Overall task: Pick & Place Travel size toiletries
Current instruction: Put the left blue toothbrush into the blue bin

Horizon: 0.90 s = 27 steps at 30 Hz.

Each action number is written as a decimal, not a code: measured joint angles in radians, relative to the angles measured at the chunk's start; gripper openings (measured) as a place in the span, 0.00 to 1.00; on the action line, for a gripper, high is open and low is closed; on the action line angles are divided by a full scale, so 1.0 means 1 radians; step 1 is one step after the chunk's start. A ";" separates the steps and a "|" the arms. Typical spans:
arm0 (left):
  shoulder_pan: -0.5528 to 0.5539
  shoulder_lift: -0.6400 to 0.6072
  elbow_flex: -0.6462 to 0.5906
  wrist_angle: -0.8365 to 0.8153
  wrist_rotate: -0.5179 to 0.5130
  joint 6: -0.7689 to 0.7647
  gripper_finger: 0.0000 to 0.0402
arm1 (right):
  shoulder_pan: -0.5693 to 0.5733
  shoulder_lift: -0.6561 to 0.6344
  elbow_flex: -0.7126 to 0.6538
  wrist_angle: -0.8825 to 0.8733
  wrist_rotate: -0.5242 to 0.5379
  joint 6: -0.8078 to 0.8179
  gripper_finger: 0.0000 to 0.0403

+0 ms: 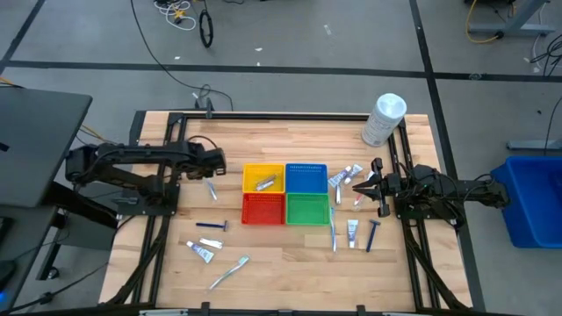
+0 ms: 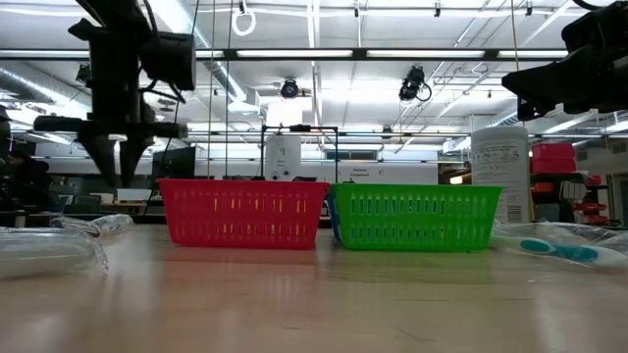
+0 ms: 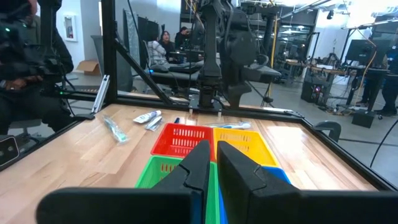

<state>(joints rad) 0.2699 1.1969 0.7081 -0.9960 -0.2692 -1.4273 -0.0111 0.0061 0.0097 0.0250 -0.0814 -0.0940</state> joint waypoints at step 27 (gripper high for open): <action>0.113 0.124 -0.059 0.150 -0.128 -0.020 0.50 | 0.000 0.000 0.000 0.000 0.000 0.000 0.10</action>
<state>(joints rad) 0.3828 1.3213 0.6487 -0.8460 -0.3973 -1.4469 -0.0112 0.0061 0.0099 0.0251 -0.0816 -0.0941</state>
